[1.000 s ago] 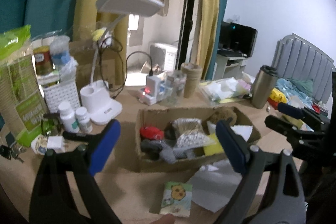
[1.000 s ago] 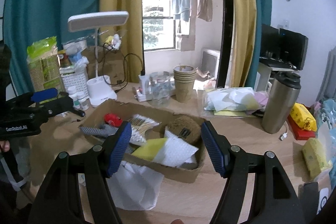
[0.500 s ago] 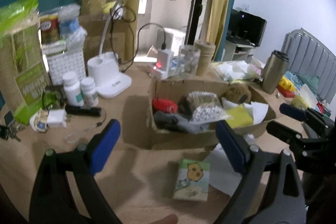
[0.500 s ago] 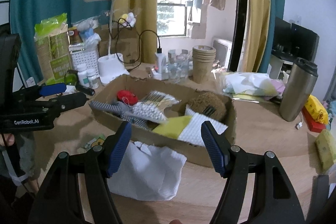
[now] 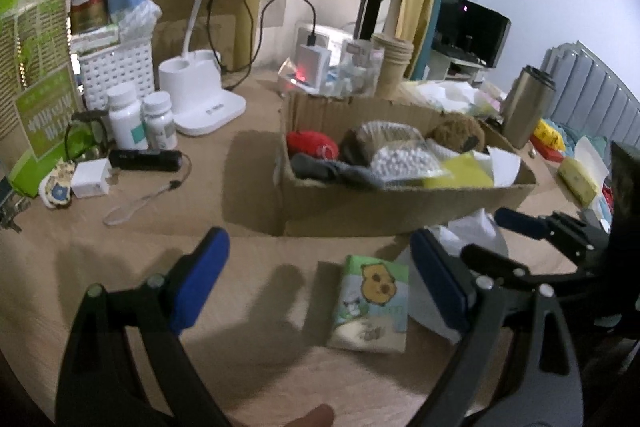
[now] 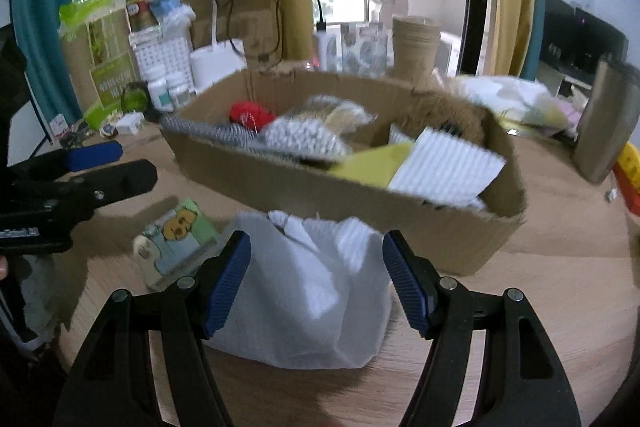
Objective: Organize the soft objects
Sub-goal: 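Grasp the white tissue bundle with the right tool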
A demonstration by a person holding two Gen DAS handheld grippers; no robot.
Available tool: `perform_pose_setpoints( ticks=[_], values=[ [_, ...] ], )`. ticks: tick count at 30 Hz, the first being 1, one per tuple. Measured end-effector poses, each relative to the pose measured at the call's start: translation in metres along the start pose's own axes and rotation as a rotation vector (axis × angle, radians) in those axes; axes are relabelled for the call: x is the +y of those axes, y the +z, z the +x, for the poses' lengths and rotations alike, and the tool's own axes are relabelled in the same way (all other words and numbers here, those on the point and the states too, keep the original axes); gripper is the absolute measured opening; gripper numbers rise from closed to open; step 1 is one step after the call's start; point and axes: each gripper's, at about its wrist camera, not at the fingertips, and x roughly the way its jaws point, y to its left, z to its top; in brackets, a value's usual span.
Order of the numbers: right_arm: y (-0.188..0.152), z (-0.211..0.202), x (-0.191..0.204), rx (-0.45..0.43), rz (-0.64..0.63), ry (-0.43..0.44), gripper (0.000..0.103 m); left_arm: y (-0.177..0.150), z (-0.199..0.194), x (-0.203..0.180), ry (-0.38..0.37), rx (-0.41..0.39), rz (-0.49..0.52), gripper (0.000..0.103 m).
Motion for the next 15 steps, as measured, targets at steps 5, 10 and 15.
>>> perform_pose_setpoints(
  ticks=[5, 10, 15],
  values=[
    [-0.003, 0.007, -0.003, 0.046, 0.017, 0.025, 0.072, -0.009, 0.006, -0.007, -0.021, 0.040, 0.024, 0.092],
    [-0.004, 0.009, -0.004, 0.072, 0.023, 0.021, 0.066, -0.012, 0.009, -0.016, -0.027, 0.056, 0.059, 0.092],
    [-0.004, 0.013, -0.001, 0.096, 0.016, 0.018, 0.050, -0.014, 0.015, -0.020, -0.036, 0.086, 0.077, 0.092]
  ],
)
